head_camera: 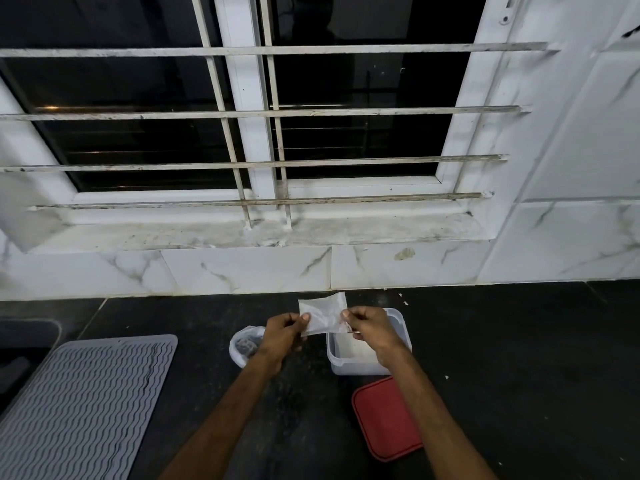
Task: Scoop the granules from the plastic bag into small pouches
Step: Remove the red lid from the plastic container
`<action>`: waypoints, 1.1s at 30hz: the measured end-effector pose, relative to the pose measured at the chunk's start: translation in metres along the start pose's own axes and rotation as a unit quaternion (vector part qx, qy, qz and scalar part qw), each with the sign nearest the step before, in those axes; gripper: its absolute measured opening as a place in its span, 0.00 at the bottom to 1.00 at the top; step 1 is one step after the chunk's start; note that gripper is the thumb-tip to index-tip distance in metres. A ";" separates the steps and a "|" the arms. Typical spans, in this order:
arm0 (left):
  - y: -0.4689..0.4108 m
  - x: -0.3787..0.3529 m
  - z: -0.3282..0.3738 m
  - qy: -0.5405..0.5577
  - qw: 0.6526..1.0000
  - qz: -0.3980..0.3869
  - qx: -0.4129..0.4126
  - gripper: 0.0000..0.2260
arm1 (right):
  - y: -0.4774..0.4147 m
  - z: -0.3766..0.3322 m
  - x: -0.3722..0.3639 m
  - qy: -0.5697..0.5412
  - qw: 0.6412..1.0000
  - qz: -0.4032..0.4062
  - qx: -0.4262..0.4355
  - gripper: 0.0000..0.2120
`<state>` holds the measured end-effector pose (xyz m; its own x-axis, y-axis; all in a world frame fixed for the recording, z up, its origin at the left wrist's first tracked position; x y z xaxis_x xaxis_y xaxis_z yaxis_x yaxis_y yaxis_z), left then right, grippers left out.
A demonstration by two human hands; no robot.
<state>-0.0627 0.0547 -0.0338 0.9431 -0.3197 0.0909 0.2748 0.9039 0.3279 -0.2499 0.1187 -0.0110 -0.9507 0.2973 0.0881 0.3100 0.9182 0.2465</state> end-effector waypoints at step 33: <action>0.019 -0.028 0.015 -0.120 0.984 -0.108 -0.076 0.06 | 0.019 0.008 -0.019 -0.026 0.997 -0.078 -0.012 0.09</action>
<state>-0.0863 0.0764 -0.0160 0.7935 -0.5500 0.2604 0.5054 0.8340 0.2214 -0.2264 0.1322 -0.0156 -0.9863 0.1651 -0.0030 0.1578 0.9477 0.2773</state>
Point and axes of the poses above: each hand's wrist, its own y-axis away from the middle knuckle, its own x-axis out of the back of the hand, z = x × y, the point moved 4 cm from there along -y, towards the middle knuckle, and after that the axes turned 3 degrees about -y, right-handed, at the moved point
